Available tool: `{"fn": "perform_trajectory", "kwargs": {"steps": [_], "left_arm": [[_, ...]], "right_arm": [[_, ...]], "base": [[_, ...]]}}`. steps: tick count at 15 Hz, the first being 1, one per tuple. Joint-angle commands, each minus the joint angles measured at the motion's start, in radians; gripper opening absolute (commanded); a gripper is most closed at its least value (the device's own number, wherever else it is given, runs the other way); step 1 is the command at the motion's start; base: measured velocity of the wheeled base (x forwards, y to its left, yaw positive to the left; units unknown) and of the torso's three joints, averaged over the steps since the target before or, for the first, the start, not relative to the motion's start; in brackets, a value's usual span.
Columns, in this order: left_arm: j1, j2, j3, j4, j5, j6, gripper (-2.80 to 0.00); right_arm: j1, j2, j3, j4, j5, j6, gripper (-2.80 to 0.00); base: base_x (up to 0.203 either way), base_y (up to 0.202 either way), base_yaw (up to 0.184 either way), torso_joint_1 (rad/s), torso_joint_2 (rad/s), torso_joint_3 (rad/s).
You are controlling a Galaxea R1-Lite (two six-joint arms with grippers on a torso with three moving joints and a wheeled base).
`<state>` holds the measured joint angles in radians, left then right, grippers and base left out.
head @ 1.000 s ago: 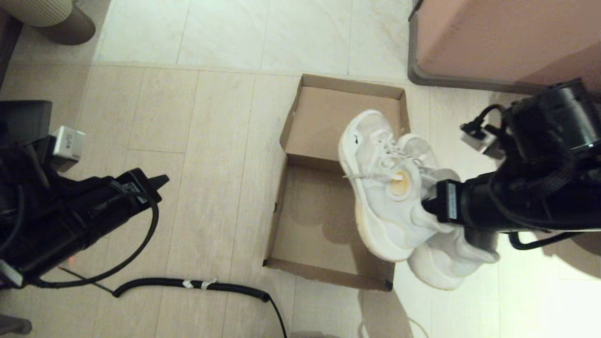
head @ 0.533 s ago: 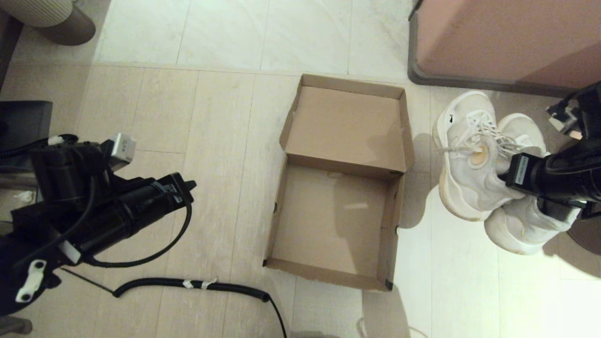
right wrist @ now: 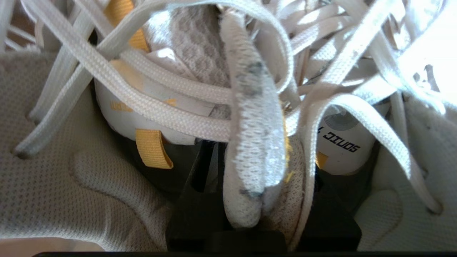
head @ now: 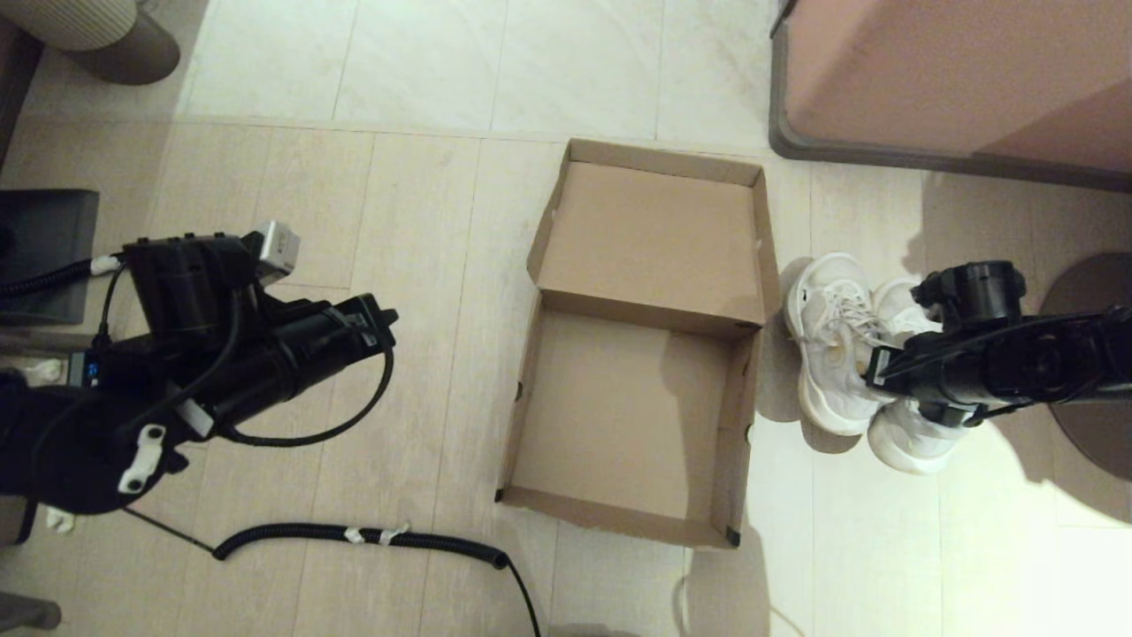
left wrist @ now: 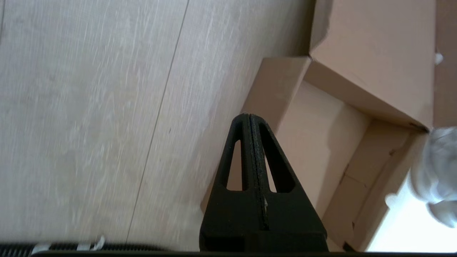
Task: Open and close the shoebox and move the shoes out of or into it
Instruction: Put the shoes out of the shoe box
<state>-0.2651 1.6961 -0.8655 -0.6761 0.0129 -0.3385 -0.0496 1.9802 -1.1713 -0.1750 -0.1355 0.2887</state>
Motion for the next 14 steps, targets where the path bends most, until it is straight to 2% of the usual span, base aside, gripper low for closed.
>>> {"fn": "perform_trajectory", "kwargs": {"steps": [1, 3, 4, 9, 12, 14], "left_arm": [[0.000, 0.069, -0.038, -0.005, 0.000, -0.002, -2.80], [-0.004, 0.075, -0.047, -0.010, -0.002, -0.005, -2.80], [-0.017, 0.064, -0.046, -0.010, -0.005, -0.007, -2.80], [-0.028, 0.112, -0.001, -0.017, -0.005, -0.007, -2.80], [-0.028, 0.106, -0.001, -0.042, 0.001, 0.000, -2.80], [-0.048, 0.087, 0.028, -0.043, 0.033, 0.002, -2.80]], "right_arm": [[-0.005, 0.134, 0.004, -0.070, -0.003, -0.006, -2.80], [-0.007, 0.177, 0.009, -0.132, -0.004, -0.058, -2.80], [-0.007, 0.183, 0.011, -0.135, -0.003, -0.060, 0.00], [-0.008, 0.205, 0.008, -0.171, -0.004, -0.062, 0.00], [-0.012, 0.060, 0.070, -0.171, -0.003, -0.067, 0.00], [-0.012, -0.067, 0.144, -0.170, -0.002, -0.069, 0.00]], "base": [[0.000, 0.000, 0.000, 0.000, 0.00, 0.000], [0.000, 0.000, 0.000, 0.000, 0.00, 0.000], [0.000, 0.000, 0.000, 0.000, 0.00, 0.000], [0.000, 0.000, 0.000, 0.000, 0.00, 0.000], [0.000, 0.000, 0.000, 0.000, 0.00, 0.000], [0.000, 0.000, 0.000, 0.000, 0.00, 0.000]]}}
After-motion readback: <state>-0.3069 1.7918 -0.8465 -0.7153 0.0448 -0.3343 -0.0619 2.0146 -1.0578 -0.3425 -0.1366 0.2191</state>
